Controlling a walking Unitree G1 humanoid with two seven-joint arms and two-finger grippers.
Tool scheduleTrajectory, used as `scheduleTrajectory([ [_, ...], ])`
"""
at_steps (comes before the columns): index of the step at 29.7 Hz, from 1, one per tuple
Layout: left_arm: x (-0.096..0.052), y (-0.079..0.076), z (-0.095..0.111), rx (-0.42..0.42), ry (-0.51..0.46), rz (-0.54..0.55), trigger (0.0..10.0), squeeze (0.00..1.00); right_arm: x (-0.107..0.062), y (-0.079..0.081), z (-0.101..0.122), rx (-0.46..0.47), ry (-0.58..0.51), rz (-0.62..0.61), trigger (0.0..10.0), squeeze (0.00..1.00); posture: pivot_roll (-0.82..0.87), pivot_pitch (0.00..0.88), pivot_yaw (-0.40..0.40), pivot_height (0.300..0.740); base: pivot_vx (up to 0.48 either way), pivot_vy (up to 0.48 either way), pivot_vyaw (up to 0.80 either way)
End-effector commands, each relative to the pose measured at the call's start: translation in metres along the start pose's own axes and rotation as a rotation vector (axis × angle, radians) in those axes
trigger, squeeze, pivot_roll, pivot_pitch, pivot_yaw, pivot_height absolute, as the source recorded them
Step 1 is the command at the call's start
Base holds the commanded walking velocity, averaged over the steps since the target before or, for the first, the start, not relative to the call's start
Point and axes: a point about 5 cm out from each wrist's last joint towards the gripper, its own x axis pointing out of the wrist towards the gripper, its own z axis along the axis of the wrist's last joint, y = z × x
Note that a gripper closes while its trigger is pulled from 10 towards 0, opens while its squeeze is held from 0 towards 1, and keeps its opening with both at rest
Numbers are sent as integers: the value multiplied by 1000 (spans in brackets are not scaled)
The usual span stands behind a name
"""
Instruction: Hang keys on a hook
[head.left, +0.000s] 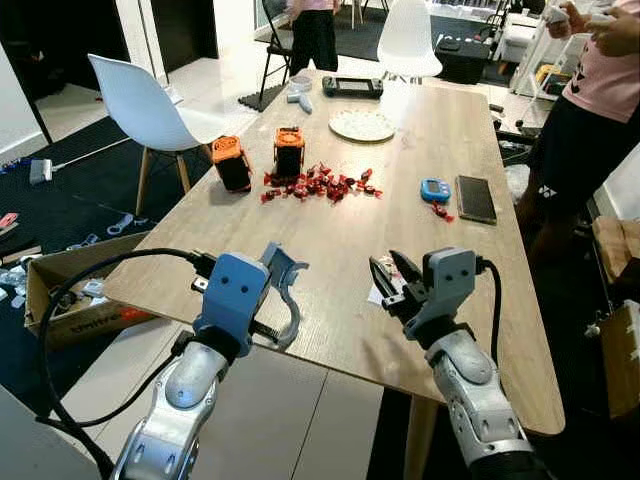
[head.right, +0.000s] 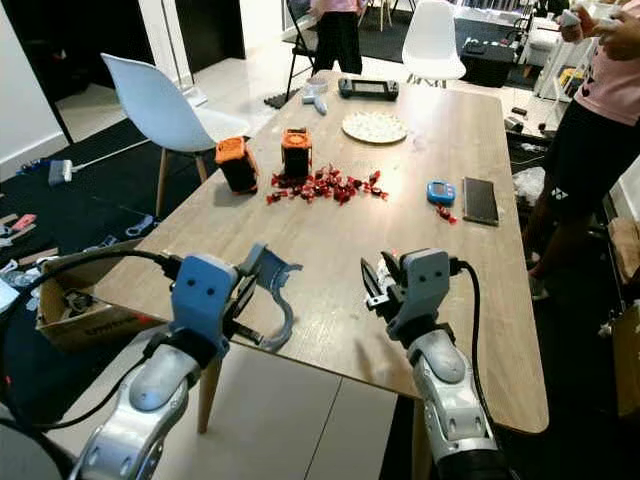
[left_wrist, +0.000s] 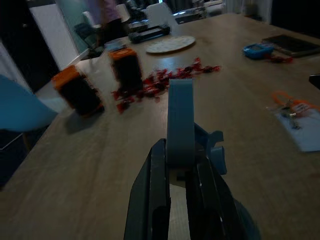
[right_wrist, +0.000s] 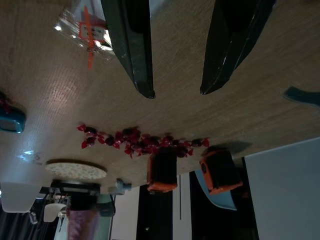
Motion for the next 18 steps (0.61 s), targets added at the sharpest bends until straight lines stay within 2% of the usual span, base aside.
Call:
scheduleTrajectory([
  [1, -2, -3, -4, -4, 22, -4, 10000, 0, -3, 1, -3, -8, 12, 9, 10000, 0, 138, 157, -36, 740, 0, 0, 794],
  [18, -2, -5, -3, -7, 22, -12, 10000, 0, -4, 1, -3, -14, 17, 11, 10000, 0, 134, 163, -37, 740, 0, 0, 799],
])
